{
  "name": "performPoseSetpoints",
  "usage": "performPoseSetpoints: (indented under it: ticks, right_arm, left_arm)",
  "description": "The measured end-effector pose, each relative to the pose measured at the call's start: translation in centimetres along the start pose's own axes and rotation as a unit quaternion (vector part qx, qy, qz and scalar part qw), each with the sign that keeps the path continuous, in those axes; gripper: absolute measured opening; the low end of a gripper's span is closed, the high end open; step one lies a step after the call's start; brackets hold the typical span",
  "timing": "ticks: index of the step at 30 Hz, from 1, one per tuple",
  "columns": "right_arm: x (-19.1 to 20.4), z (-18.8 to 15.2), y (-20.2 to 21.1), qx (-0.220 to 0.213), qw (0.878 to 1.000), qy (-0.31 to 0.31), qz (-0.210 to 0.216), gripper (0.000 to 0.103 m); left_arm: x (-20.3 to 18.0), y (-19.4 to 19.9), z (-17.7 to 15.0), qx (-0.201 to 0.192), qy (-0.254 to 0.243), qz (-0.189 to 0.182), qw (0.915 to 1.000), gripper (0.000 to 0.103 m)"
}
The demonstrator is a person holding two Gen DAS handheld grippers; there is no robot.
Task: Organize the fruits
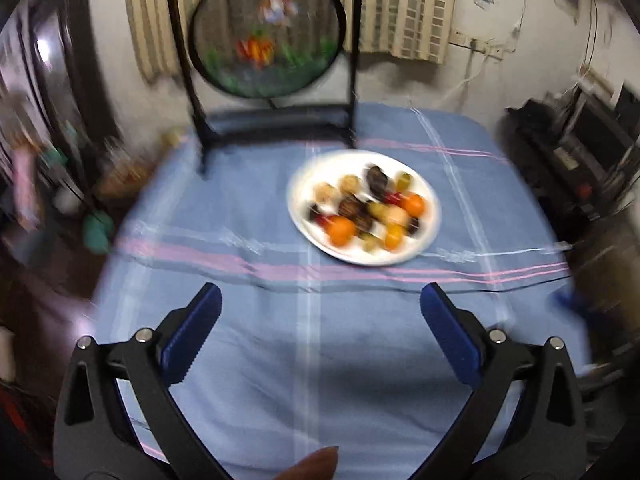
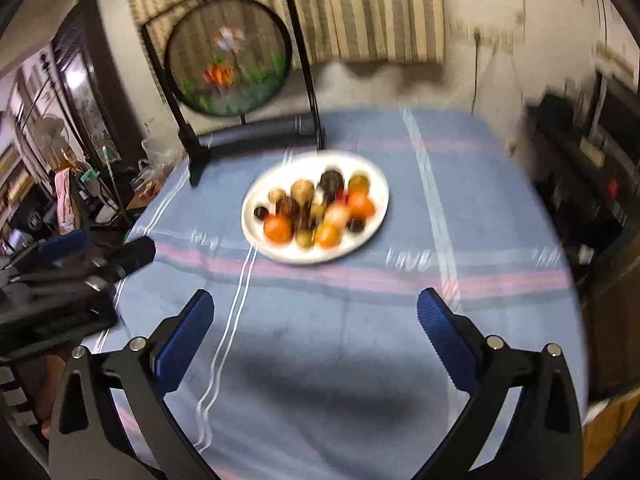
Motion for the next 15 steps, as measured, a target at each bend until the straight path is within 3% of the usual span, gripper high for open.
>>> performPoseSetpoints:
  ticks: [1, 4, 8, 11, 15]
  right_arm:
    - [0.2, -0.7, -0.9, 0.023, 1.0, 0.002, 0.003, 0.102]
    - [1.9, -2.6, -2.8, 0.07, 0.997, 0.037, 0.005, 0.102]
    - [2.4, -2.4, -2.6, 0.057, 0.995, 0.073, -0.025, 0.102]
    - [1.9, -1.8, -1.9, 0.04, 0.997, 0.058, -0.016, 0.102]
    - [1.5, -1.4, -1.8, 0.033, 0.998, 0.049, -0.012, 0.102]
  left_arm:
    - [0.0, -0.9, -0.7, 0.012, 0.01, -0.006, 0.9999, 0.101]
    - [-0.6, -3.2, -2.9, 0.039, -0.019, 0.025, 0.9987, 0.101]
    - [-0.9, -3.1, -3.4, 0.041, -0.024, 0.019, 0.9987, 0.101]
    - [-0.8, -1.3, -2.3, 0.015, -0.021, 0.018, 0.9995, 0.101]
    - [-0.7, -0.8, -1.5, 0.009, -0.013, 0.015, 0.9998, 0.101]
Point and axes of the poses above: each gripper's, at about its wrist camera, not at the fingertips, and y roughly against the way its jaws point, x to its left, z to its top, the point moved 6 cm from there along -y, roughly the way its jaws point, and after that the axes turned 5 degrees about -z, right-handed, at the moved point
